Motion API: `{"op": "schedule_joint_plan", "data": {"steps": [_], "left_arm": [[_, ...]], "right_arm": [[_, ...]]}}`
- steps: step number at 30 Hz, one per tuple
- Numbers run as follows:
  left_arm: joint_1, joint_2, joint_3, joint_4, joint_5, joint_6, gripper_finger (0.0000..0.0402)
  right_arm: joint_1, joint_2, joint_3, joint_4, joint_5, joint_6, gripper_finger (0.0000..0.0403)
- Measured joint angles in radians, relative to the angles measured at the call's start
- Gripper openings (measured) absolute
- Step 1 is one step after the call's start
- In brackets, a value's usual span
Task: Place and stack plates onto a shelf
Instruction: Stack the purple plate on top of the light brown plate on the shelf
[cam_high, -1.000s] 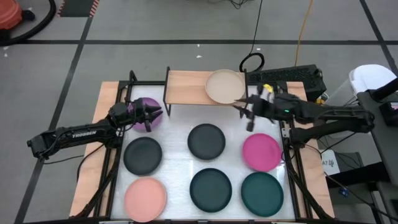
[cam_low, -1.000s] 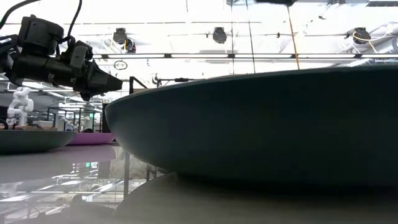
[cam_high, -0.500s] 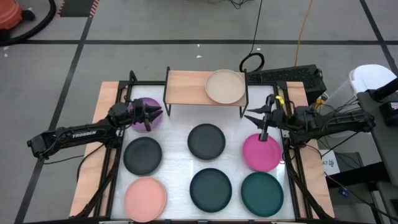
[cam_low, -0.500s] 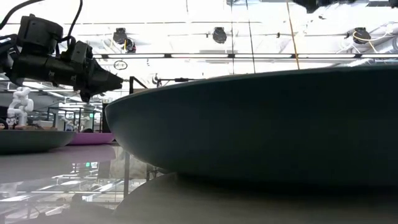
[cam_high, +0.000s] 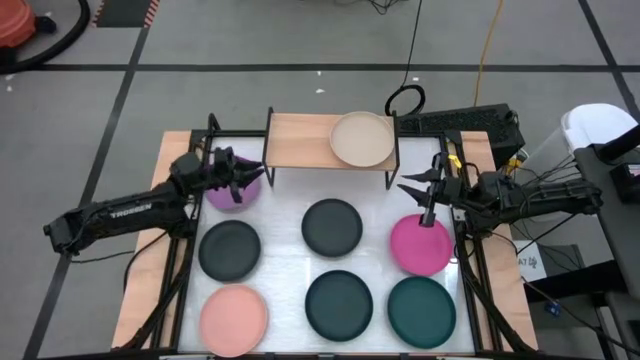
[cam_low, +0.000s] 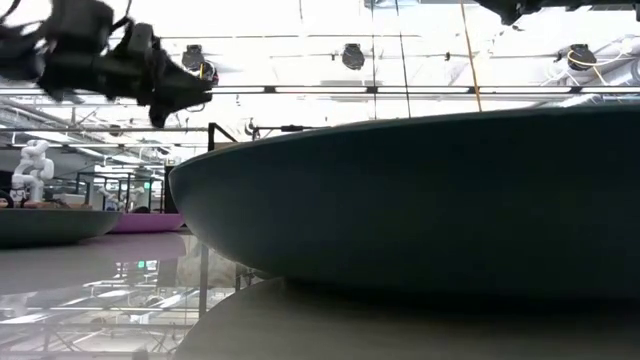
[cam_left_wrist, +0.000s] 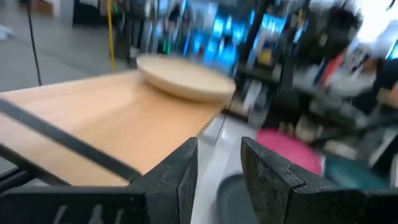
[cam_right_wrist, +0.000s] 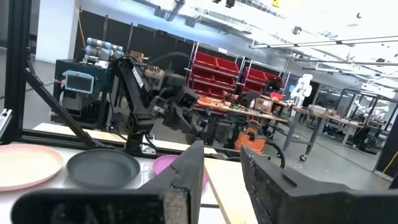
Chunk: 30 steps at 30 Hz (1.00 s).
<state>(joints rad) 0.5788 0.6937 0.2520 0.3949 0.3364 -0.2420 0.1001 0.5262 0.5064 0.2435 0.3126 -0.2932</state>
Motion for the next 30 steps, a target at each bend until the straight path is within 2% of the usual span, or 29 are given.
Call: {"op": "schedule_joint_plan", "data": {"steps": [3,7,9,11,14,17,21,30], "left_arm": [[-0.049,0.004,0.191,-0.383,-0.076,0.162,0.0126],[-0.157,0.048,0.409,-0.809,-0.291,0.31,0.0126],[-0.208,0.075,0.495,-0.981,-0.427,0.308,0.0126],[-0.246,0.104,0.541,-1.138,-0.534,0.24,0.0126],[-0.282,0.149,0.549,-1.294,-0.55,0.098,0.0126],[-0.326,0.216,0.488,-1.369,-0.52,-0.019,0.0126],[-0.379,0.318,0.397,-1.324,-0.508,-0.077,0.0126],[-0.407,0.512,0.398,-1.147,-0.507,-0.127,0.0126]], "right_arm": [[0.0,0.001,0.0,-0.001,0.0,0.0,0.0089],[0.0,0.001,0.0,-0.001,0.0,0.016,0.0089],[0.0,0.001,0.0,-0.005,0.0,0.022,0.0089],[0.0,0.001,0.0,-0.01,0.0,0.028,0.0089],[0.0,0.002,0.0,-0.009,0.0,0.042,0.0089],[0.0,0.001,0.0,-0.009,0.0,0.042,0.0089],[0.0,0.001,0.0,-0.008,0.0,0.042,0.0089],[0.0,0.003,0.0,-0.01,0.004,0.042,0.0089]]}}
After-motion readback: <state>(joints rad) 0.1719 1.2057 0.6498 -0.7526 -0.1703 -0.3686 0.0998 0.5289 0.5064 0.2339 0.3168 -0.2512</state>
